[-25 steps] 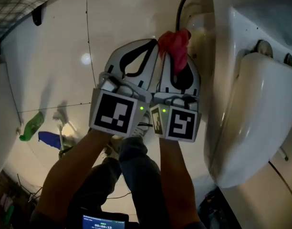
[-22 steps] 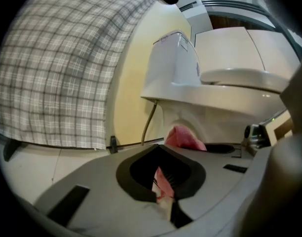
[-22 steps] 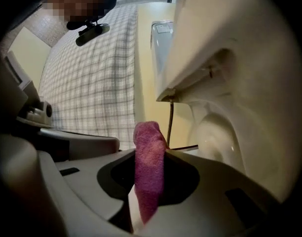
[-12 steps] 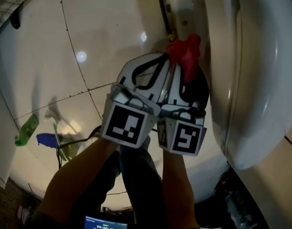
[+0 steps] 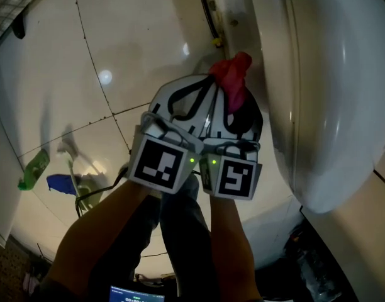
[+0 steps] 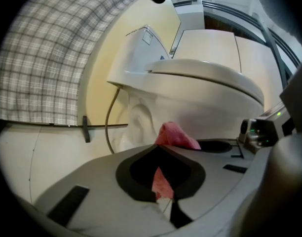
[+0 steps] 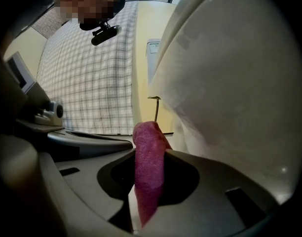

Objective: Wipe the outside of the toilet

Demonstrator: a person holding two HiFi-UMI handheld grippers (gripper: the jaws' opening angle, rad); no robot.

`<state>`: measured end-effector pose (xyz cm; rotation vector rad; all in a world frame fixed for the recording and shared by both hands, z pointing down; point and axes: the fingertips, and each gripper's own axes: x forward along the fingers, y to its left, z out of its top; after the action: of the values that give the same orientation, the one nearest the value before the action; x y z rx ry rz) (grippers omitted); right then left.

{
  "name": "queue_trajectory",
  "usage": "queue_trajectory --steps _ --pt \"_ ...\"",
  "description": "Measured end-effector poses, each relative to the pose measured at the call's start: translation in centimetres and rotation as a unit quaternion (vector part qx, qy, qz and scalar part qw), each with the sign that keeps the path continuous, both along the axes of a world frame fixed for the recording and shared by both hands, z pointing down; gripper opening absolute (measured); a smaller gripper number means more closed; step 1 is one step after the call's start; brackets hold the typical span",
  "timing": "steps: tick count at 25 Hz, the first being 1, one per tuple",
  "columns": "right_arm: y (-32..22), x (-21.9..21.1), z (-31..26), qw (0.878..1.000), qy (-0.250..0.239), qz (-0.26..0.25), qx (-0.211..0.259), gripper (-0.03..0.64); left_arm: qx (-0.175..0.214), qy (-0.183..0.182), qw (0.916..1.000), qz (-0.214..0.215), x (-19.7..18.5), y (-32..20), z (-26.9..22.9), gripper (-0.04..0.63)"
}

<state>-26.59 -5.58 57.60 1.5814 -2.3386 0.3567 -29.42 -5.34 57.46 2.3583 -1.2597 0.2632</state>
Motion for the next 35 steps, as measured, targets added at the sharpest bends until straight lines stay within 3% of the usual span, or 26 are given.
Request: queue_trajectory --steps 8,15,20,29,35 --pt "-10.7 -6.0 4.1 0.997 -0.019 -0.064 0.037 0.081 0.024 -0.037 0.9966 -0.070 -6.1 -9.6 4.0 0.012" --pt "-14.0 -5.7 8.5 0.997 -0.023 -0.068 0.010 0.081 0.022 -0.047 0.9963 -0.069 -5.4 -13.0 7.9 0.012" --pt "-10.3 -3.3 8.9 0.998 -0.020 -0.052 -0.020 0.081 -0.004 -0.043 0.9980 -0.046 -3.0 -9.7 8.8 0.012" --pt "2.5 2.6 8.1 0.997 -0.011 0.027 -0.067 0.083 -0.041 -0.022 0.9983 0.034 2.8 2.2 7.7 0.012" --pt "5.9 3.8 7.2 0.997 -0.004 0.053 -0.062 0.083 -0.038 -0.015 0.9975 0.058 4.0 5.5 6.9 0.012"
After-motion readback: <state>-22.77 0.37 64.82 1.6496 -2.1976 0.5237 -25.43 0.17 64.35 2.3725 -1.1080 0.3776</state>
